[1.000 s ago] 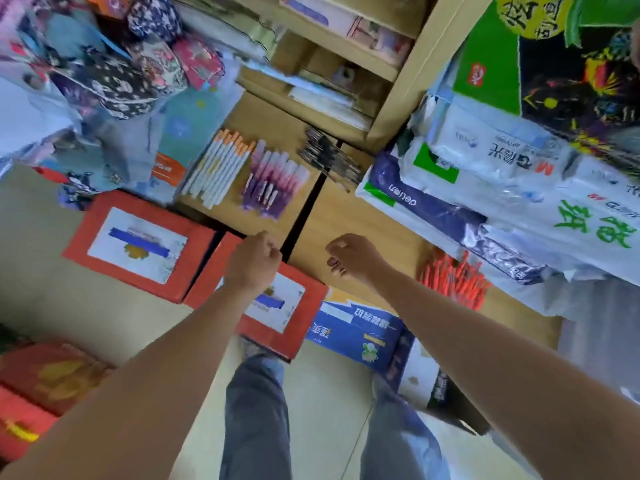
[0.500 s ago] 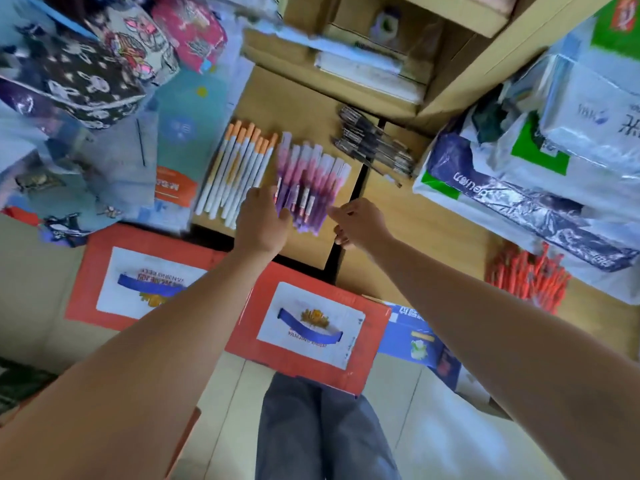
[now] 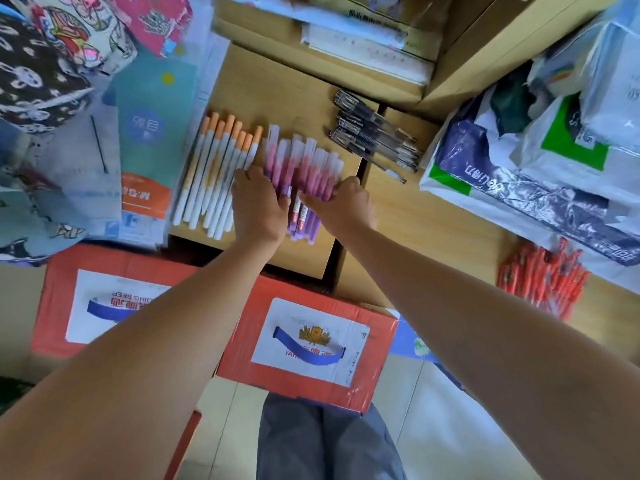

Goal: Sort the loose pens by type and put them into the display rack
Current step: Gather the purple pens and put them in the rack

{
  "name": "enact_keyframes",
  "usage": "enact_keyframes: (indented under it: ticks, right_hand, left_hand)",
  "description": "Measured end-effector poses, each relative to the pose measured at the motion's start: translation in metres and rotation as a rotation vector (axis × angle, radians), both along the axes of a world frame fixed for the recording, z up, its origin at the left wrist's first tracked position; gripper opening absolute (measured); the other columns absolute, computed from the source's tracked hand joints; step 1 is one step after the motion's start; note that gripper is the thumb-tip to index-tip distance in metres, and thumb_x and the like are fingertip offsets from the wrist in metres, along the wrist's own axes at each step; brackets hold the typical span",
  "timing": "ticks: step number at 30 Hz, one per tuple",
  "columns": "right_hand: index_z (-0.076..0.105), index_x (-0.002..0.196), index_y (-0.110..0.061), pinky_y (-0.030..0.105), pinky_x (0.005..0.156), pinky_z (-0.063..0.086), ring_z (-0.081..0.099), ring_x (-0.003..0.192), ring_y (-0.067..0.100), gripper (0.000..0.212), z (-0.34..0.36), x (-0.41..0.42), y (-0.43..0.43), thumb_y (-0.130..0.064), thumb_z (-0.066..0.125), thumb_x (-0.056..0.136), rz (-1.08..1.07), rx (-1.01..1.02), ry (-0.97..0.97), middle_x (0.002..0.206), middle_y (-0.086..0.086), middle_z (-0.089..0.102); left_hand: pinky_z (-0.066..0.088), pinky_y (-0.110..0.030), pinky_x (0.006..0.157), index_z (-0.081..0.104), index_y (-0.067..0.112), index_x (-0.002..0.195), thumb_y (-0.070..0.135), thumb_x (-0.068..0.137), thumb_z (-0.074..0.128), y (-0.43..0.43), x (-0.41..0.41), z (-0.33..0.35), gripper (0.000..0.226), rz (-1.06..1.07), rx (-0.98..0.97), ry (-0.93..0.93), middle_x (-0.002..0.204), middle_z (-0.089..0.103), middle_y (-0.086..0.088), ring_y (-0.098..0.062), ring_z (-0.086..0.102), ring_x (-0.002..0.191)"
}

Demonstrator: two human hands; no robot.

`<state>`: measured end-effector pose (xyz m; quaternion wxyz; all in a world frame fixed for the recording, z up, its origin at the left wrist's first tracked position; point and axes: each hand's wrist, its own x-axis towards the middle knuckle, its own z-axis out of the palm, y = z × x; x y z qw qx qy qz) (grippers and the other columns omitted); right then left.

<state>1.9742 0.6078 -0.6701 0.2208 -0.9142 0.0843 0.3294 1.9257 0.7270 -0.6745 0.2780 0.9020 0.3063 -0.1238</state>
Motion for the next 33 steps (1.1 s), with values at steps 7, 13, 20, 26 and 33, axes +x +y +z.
enact_keyframes:
  ticks: [7, 13, 20, 26, 33]
  right_hand:
    - [0.049, 0.095, -0.010, 0.023, 0.047, 0.028, 0.047, 0.070, 0.015, 0.041, -0.001, -0.005, 0.003, -0.044, 0.069, 0.084, -0.032, 0.040, -0.052, 0.071, -0.004, 0.044]
    - [0.058, 0.093, -0.006, 0.022, 0.048, 0.030, 0.053, 0.071, 0.017, 0.048, -0.007, -0.004, 0.008, -0.047, 0.076, 0.075, -0.104, 0.130, -0.049, 0.081, 0.004, 0.060]
    - [0.060, 0.084, -0.010, 0.021, 0.047, 0.036, 0.053, 0.064, 0.013, 0.026, -0.005, 0.002, 0.004, -0.031, 0.074, 0.079, -0.123, 0.149, -0.006, 0.071, 0.000, 0.058]
    - [0.048, 0.084, -0.011, 0.018, 0.045, 0.026, 0.037, 0.056, 0.006, 0.027, -0.005, 0.002, 0.010, -0.028, 0.069, 0.081, -0.103, 0.076, -0.035, 0.067, -0.005, 0.041]
    - [0.048, 0.077, -0.012, 0.022, 0.046, 0.033, 0.043, 0.054, 0.012, 0.016, -0.006, 0.003, -0.006, -0.017, 0.052, 0.091, -0.185, 0.276, 0.032, 0.065, 0.000, 0.049]
  left_hand:
    - [0.039, -0.037, 0.093, 0.048, -0.006, 0.119, 0.034, 0.087, 0.064, 0.004, 0.002, -0.004, 0.053, -0.039, -0.006, 0.103, 0.120, 0.051, -0.019, -0.032, 0.045, 0.116]
    - [0.040, -0.036, 0.091, 0.045, -0.008, 0.121, 0.035, 0.092, 0.059, 0.000, 0.002, -0.002, 0.054, -0.056, 0.008, 0.144, 0.121, 0.053, -0.020, -0.032, 0.049, 0.115]
    - [0.035, -0.025, 0.074, 0.046, -0.003, 0.118, 0.022, 0.096, 0.052, -0.001, -0.001, 0.001, 0.034, 0.004, -0.042, 0.067, 0.116, 0.055, -0.017, -0.031, 0.056, 0.106]
    - [0.040, -0.029, 0.078, 0.042, -0.007, 0.124, 0.017, 0.098, 0.046, 0.001, 0.000, 0.002, 0.036, 0.003, -0.092, 0.086, 0.121, 0.053, -0.021, -0.032, 0.055, 0.108]
    - [0.039, -0.028, 0.069, 0.041, -0.009, 0.120, 0.011, 0.099, 0.041, 0.005, -0.005, 0.004, 0.029, 0.114, -0.232, 0.011, 0.110, 0.056, -0.021, -0.032, 0.058, 0.095]
